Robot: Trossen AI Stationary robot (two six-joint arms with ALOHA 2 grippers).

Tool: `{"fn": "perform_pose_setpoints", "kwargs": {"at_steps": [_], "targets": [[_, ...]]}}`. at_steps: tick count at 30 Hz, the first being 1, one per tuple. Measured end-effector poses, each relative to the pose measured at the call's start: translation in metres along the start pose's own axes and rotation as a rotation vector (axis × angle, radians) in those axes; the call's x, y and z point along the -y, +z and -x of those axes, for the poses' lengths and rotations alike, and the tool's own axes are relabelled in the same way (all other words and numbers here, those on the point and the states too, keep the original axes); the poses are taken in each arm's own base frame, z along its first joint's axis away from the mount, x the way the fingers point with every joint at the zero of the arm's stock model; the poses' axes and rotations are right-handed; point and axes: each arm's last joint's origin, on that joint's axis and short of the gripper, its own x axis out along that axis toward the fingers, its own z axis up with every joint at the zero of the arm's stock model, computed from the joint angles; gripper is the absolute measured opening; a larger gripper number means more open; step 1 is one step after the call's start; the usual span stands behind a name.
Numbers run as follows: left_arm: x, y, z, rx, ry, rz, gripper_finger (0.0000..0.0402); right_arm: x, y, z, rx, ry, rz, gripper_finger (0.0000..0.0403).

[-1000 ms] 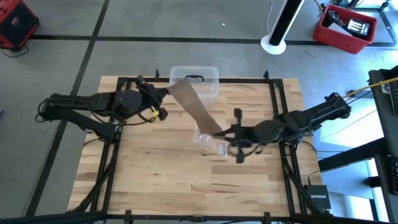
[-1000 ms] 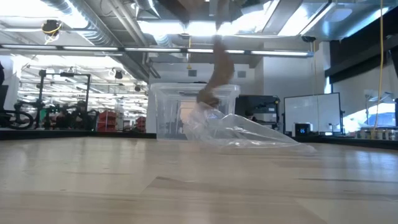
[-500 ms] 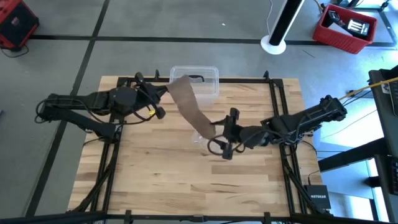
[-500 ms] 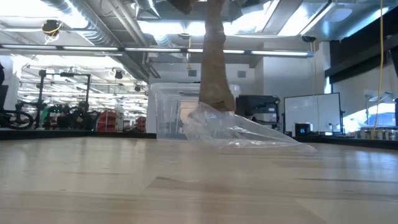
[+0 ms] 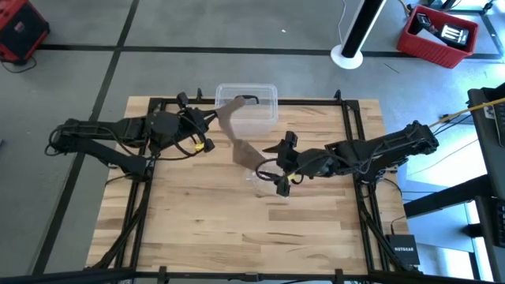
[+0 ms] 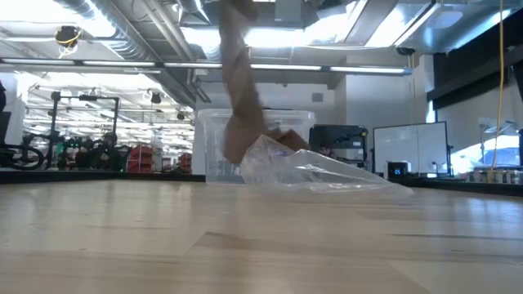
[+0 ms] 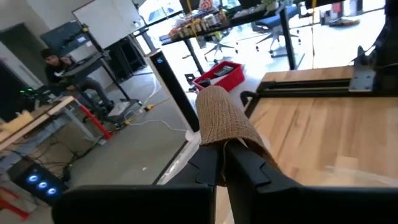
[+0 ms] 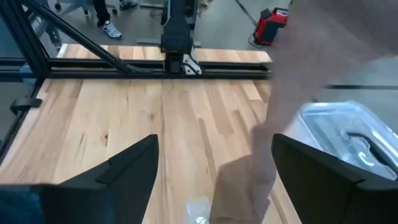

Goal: Roll bandage
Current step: Roll the brown bandage

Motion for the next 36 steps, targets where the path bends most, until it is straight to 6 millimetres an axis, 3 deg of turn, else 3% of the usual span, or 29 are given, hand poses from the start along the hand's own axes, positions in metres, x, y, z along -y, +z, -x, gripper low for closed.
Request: {"fn": "perform_pose_setpoints", "kwargs": {"at_steps": [7, 12, 18, 24, 27, 30, 36], "targets": [[0.000, 0.006, 0.001, 0.050, -0.015, -0.023, 0.0008, 0.011, 0.002, 0.018, -0.075, -0.043, 0.092, 0.0315], [0.002, 0.023, 0.012, 0.218, -0.071, -0.018, 0.0009, 0.022, -0.013, 0.007, -0.138, -0.006, 0.135, 0.0315], [0.004, 0.034, 0.030, 0.375, -0.203, -0.090, 0.0009, 0.069, -0.040, -0.017, -0.191, -0.056, 0.123, 0.0315], [-0.009, 0.052, 0.041, 0.525, -0.178, -0.114, 0.0008, 0.115, -0.017, -0.019, 0.104, 0.118, -0.023, 0.0315], [-0.018, 0.060, 0.046, 0.565, -0.169, -0.110, 0.0010, 0.115, -0.003, -0.021, 0.272, 0.298, -0.050, 0.0315], [-0.020, 0.061, 0.045, 0.566, -0.155, -0.125, 0.0013, 0.108, 0.000, -0.028, 0.313, 0.386, -0.050, 0.0315], [-0.018, 0.062, 0.044, 0.580, -0.174, -0.120, 0.0014, 0.104, -0.011, -0.053, 0.256, 0.315, -0.023, 0.0314]]}}
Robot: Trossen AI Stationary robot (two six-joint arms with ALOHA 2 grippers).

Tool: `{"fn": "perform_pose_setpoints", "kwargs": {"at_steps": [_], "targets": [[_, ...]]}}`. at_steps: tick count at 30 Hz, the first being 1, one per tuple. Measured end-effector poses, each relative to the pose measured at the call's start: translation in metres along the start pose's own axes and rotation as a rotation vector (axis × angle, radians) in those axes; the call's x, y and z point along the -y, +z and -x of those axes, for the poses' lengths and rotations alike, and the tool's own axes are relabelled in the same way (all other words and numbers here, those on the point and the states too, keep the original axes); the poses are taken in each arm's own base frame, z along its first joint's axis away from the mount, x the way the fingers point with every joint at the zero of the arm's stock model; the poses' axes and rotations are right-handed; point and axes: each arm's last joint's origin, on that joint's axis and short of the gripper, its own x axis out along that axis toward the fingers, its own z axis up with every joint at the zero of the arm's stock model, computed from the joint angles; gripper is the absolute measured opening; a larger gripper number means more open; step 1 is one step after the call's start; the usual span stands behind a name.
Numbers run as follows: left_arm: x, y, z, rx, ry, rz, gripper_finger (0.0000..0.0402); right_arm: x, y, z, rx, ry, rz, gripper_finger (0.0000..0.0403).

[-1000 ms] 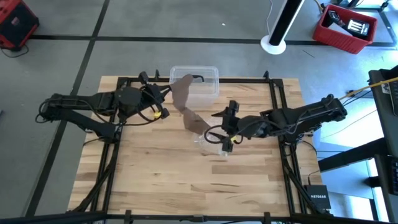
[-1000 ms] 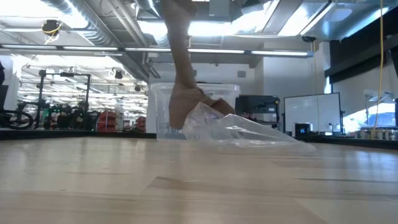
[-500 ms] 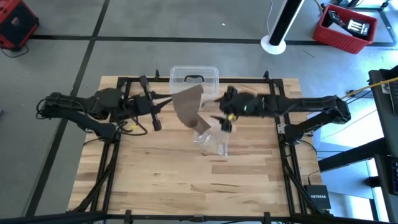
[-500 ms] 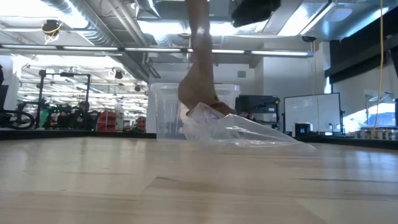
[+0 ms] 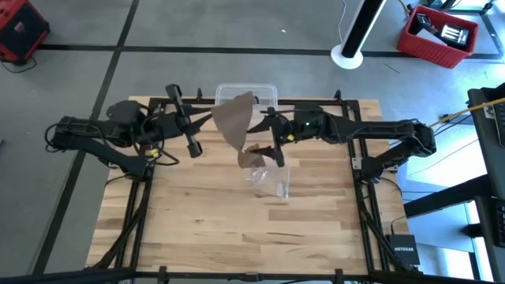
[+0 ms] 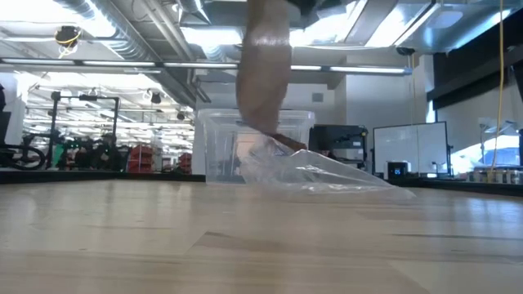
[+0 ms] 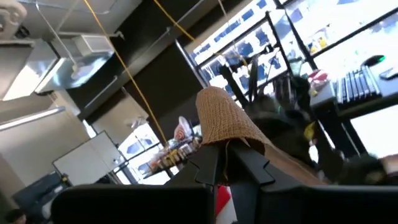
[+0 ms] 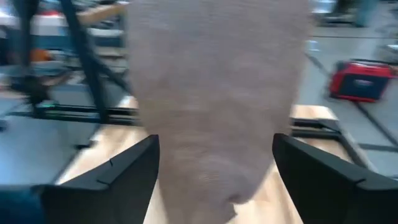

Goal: Roll bandage
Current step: Roll the brown bandage

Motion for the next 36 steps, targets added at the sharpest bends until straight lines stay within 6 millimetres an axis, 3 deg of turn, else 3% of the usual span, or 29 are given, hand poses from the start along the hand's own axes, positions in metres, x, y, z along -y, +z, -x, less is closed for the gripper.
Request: {"fn": "perform_pose_setpoints", "kwargs": {"at_steps": [4, 7, 13, 18, 20, 31, 36], "targets": [[-0.002, 0.006, 0.006, 0.034, -0.006, 0.045, 0.0015, 0.001, -0.015, -0.007, -0.110, 0.003, 0.008, 0.0314], [-0.005, 0.014, 0.014, 0.085, -0.011, 0.093, 0.0015, 0.003, -0.024, 0.003, -0.240, 0.002, 0.047, 0.0314], [-0.028, 0.029, 0.035, 0.259, 0.009, 0.178, 0.0015, 0.015, -0.007, 0.044, -0.225, -0.036, 0.054, 0.0314], [-0.035, 0.035, 0.040, 0.342, -0.003, 0.212, 0.0015, 0.015, 0.013, 0.059, -0.087, -0.016, 0.035, 0.0314], [-0.029, 0.033, 0.037, 0.323, -0.037, 0.208, 0.0015, 0.013, 0.016, 0.057, -0.048, 0.032, 0.038, 0.0314], [-0.006, 0.021, 0.016, 0.210, -0.081, 0.194, 0.0015, -0.019, 0.005, 0.006, 0.013, 0.225, 0.034, 0.0314], [-0.002, 0.017, 0.013, 0.163, -0.077, 0.183, 0.0015, -0.031, -0.002, -0.003, -0.043, 0.153, 0.044, 0.0314]]}}
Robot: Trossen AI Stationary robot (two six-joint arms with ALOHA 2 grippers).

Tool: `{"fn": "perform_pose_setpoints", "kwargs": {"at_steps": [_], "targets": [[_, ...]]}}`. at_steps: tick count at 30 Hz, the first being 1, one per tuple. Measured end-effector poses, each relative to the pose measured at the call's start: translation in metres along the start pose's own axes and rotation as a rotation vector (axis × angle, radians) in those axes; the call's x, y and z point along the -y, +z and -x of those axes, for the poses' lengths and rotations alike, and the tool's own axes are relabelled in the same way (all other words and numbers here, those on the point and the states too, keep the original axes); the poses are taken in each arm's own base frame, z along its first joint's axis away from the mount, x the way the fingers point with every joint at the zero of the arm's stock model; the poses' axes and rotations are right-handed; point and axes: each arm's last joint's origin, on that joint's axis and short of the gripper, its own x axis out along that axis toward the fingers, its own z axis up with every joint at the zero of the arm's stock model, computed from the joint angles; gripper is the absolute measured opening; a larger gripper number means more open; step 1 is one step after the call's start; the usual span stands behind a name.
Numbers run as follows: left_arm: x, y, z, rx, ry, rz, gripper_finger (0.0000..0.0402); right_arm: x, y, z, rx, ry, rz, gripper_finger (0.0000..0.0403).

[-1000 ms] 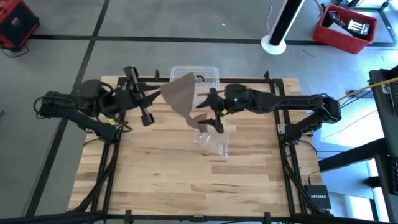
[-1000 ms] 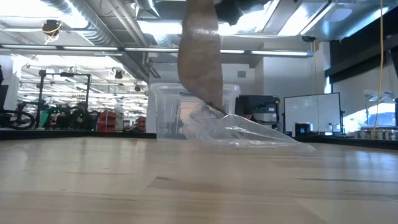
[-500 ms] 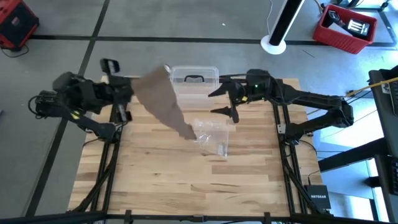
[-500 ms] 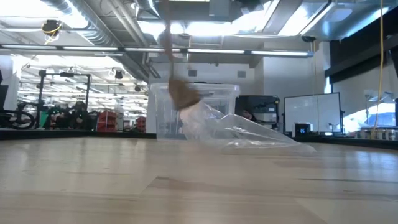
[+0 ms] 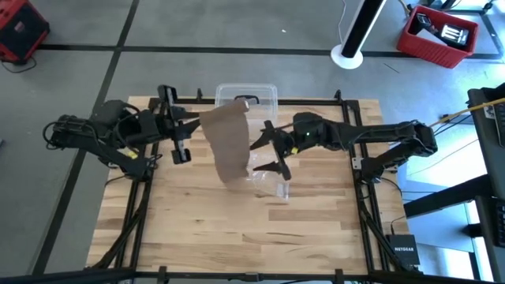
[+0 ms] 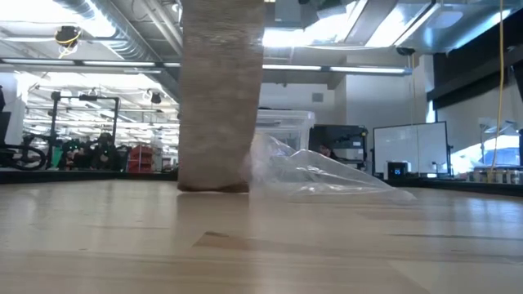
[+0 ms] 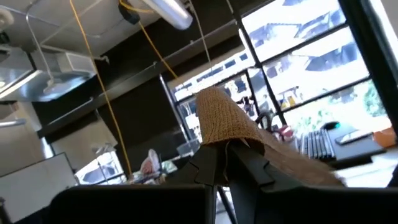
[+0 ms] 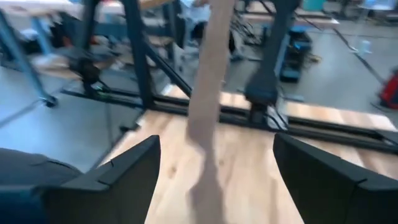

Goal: Roll bandage
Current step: Roll the brown bandage

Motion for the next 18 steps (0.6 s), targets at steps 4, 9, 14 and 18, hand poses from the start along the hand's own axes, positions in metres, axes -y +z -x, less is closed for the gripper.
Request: {"fn": "perform_pose_setpoints", "kwargs": {"at_steps": [4, 9, 14, 18], "targets": [[0.002, -0.003, 0.000, -0.029, -0.019, 0.011, 0.0015, 0.002, -0.009, -0.002, -0.080, -0.041, -0.019, 0.0314], [0.006, -0.012, 0.001, -0.142, -0.023, 0.029, 0.0015, 0.000, -0.038, -0.003, -0.165, -0.045, -0.044, 0.0314], [0.014, -0.025, 0.002, -0.284, -0.015, 0.040, 0.0015, -0.004, -0.070, 0.001, -0.104, -0.062, -0.099, 0.0314], [0.025, -0.030, -0.005, -0.305, -0.046, 0.028, 0.0015, -0.006, -0.094, 0.001, -0.021, -0.078, -0.153, 0.0314]]}}
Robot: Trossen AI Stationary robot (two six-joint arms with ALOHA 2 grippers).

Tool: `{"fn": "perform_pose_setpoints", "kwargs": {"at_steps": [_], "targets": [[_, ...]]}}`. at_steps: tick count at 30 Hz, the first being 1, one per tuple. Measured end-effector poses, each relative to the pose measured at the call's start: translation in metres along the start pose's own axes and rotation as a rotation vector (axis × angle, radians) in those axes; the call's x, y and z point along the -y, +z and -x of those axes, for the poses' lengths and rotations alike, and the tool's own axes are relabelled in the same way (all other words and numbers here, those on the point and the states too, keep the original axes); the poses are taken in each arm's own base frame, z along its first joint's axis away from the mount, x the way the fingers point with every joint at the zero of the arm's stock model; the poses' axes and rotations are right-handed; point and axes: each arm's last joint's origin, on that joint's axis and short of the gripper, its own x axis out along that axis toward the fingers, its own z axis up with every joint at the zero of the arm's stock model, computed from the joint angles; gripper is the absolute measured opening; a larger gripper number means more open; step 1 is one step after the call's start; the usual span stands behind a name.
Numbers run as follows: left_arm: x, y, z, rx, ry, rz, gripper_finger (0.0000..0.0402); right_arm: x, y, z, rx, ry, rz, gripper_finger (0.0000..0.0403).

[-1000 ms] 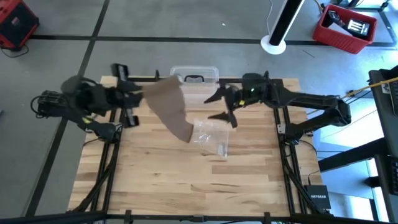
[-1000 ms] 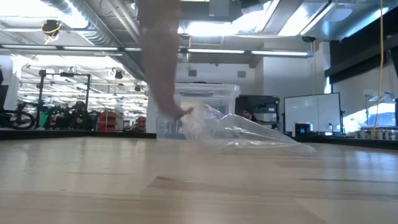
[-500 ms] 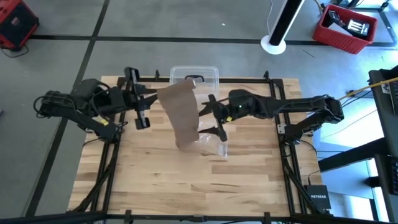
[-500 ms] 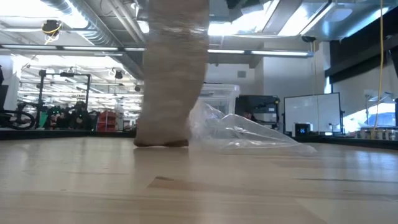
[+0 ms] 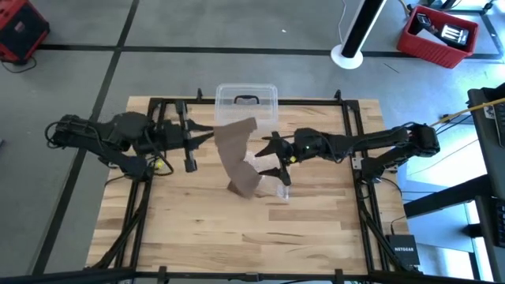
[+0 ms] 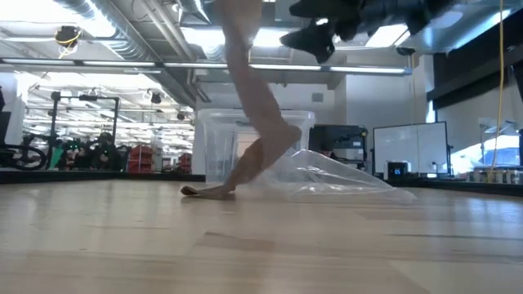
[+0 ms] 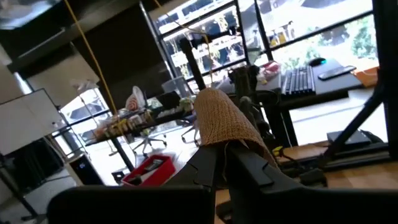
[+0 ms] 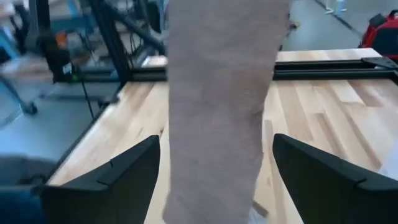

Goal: Roll bandage
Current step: Roll the brown bandage

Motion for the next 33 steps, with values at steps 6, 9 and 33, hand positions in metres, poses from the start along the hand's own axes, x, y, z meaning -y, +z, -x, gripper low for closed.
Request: {"fn": "perform_pose_setpoints", "kwargs": {"at_steps": [6, 9, 33], "targets": [[0.007, -0.004, -0.009, -0.015, -0.007, -0.021, 0.0015, 0.005, -0.018, -0.011, 0.009, -0.039, -0.040, 0.0314], [0.011, -0.004, -0.014, -0.010, -0.011, -0.022, 0.0015, 0.006, -0.017, -0.016, 0.018, -0.026, 0.000, 0.0314], [0.027, 0.001, -0.030, 0.117, -0.078, -0.014, 0.0015, -0.001, -0.026, -0.047, 0.204, 0.122, 0.146, 0.0013]]}}
